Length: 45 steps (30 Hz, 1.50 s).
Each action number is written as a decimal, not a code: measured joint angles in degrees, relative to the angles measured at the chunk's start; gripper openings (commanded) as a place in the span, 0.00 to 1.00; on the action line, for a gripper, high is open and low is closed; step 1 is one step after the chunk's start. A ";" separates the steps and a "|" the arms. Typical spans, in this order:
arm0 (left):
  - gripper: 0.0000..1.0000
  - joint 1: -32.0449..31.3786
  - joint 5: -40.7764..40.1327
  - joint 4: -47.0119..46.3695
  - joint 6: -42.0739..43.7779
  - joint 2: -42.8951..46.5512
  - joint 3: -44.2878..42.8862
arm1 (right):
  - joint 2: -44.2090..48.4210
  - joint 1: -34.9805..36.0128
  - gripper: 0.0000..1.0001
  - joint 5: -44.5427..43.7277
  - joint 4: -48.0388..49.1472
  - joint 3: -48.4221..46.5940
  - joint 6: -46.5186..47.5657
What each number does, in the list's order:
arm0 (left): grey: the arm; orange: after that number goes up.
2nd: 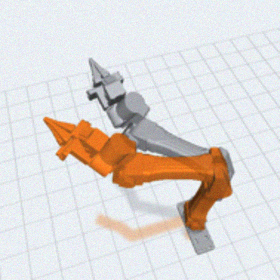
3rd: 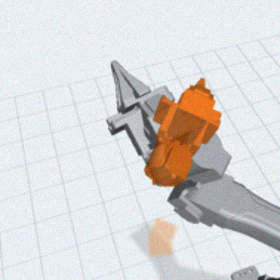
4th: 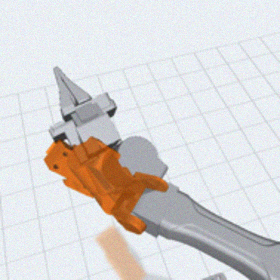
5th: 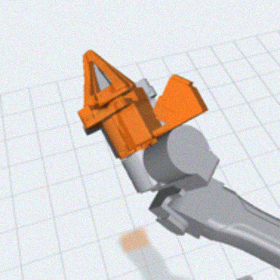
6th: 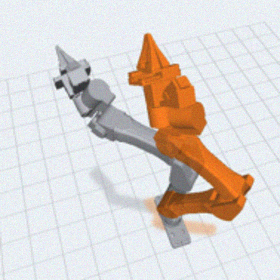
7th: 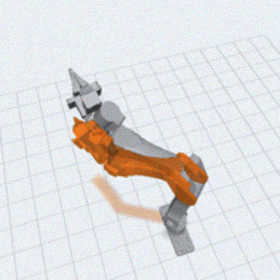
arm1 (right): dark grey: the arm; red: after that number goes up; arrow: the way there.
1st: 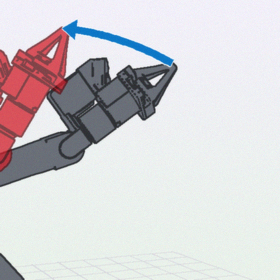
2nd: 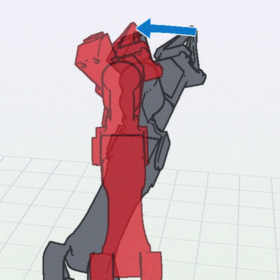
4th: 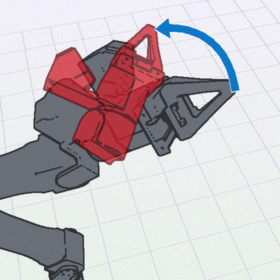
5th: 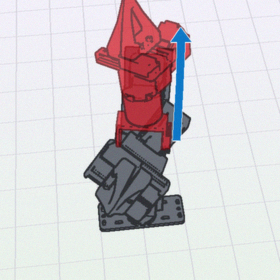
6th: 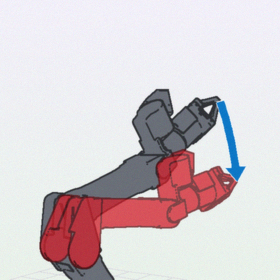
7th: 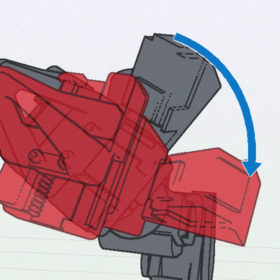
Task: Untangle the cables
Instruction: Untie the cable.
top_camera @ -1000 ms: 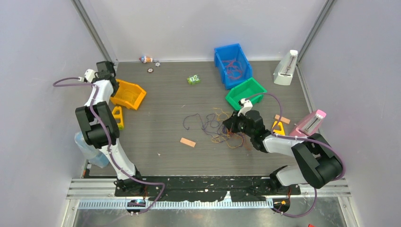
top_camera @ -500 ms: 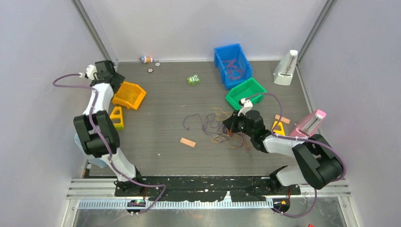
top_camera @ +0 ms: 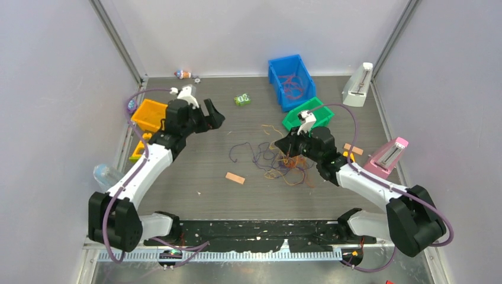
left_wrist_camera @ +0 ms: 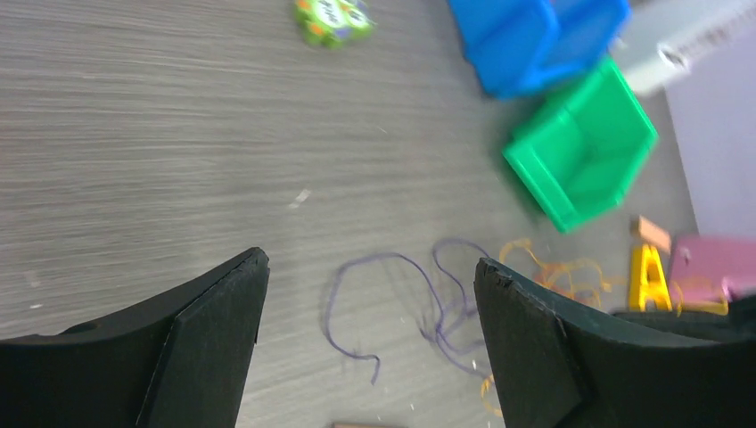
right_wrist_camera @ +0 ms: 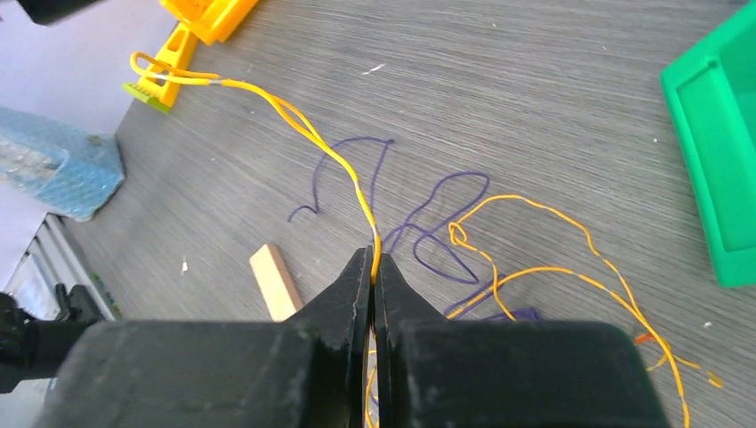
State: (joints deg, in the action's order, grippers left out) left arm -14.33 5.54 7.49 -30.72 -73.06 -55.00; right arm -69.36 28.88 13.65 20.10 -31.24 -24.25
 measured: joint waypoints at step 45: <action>0.79 -30.91 11.47 -63.01 17.97 -9.05 21.46 | -1.77 8.15 0.05 4.70 -35.23 -54.88 5.33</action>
State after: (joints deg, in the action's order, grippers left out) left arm -45.23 17.02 -55.53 -12.75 -82.11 -33.54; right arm -71.13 37.04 18.35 -15.14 -86.13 -18.92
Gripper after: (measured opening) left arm 0.820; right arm 0.067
